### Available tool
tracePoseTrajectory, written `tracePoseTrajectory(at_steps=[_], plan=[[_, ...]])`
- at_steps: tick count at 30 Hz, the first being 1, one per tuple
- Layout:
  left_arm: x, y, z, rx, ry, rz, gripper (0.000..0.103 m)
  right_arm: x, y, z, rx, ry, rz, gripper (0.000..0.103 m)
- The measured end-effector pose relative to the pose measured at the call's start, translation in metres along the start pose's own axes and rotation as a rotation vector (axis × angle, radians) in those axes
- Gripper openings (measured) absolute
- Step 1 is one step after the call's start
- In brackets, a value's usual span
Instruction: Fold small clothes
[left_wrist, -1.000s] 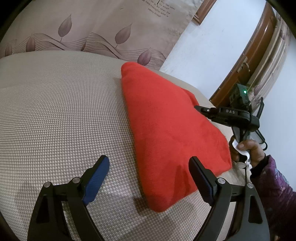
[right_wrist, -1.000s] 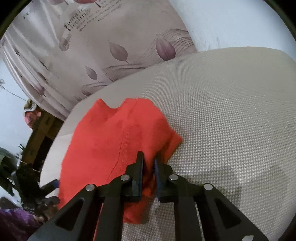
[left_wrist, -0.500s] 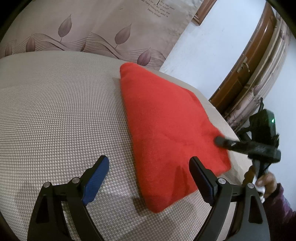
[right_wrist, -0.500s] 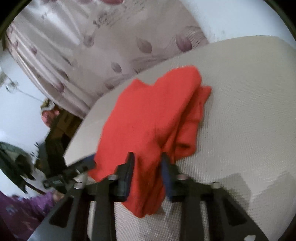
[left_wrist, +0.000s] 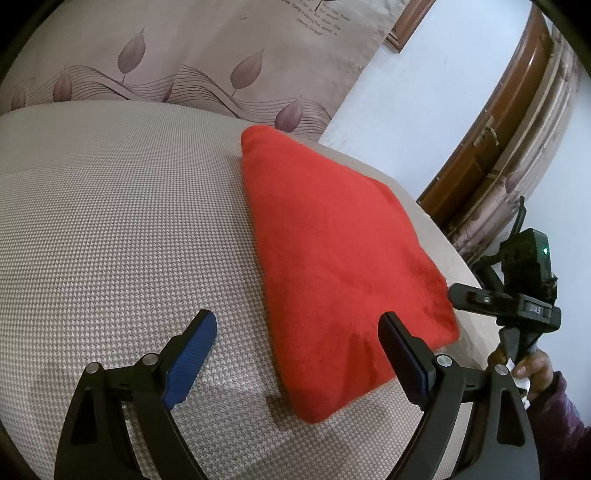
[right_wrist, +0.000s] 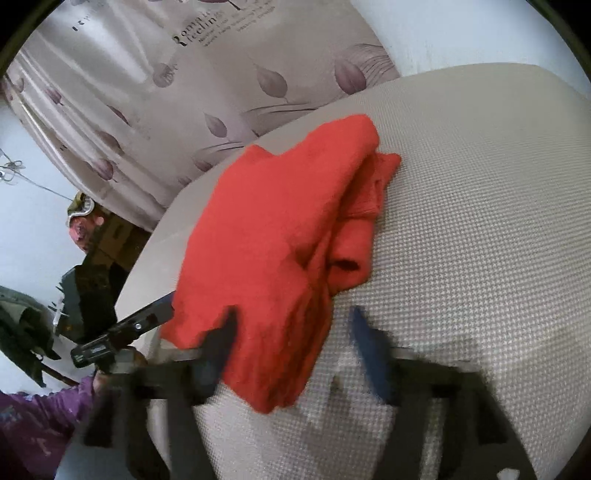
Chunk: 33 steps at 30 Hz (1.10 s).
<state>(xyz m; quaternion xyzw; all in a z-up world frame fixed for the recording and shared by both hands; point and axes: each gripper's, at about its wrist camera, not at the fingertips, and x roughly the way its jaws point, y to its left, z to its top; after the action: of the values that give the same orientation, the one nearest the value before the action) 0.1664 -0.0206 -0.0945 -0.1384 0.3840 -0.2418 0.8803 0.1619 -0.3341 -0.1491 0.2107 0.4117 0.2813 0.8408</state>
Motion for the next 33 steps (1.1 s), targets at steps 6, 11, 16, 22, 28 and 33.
tracePoseTrajectory(at_steps=[6, 11, 16, 22, 28, 33], plan=[[0.001, -0.002, 0.0, 0.009, 0.005, 0.014, 0.089, 0.018, 0.013, -0.004, -0.044, 0.062, 0.033, 0.074], [0.005, -0.009, 0.001, 0.036, 0.018, 0.053, 0.089, 0.03, 0.015, 0.006, -0.034, 0.078, 0.06, 0.072], [0.009, -0.017, 0.0, 0.073, 0.031, 0.104, 0.089, 0.039, 0.015, 0.015, -0.023, 0.076, 0.069, 0.072], [0.013, -0.024, -0.003, 0.119, 0.046, 0.165, 0.089, 0.04, 0.02, 0.016, -0.041, 0.09, 0.059, 0.072], [0.02, -0.031, -0.003, 0.176, 0.081, 0.183, 0.089, 0.043, 0.026, 0.018, -0.067, 0.103, 0.048, 0.073], [0.024, -0.033, -0.001, 0.194, 0.1, 0.183, 0.089, 0.045, 0.025, 0.02, -0.068, 0.107, 0.068, 0.073]])
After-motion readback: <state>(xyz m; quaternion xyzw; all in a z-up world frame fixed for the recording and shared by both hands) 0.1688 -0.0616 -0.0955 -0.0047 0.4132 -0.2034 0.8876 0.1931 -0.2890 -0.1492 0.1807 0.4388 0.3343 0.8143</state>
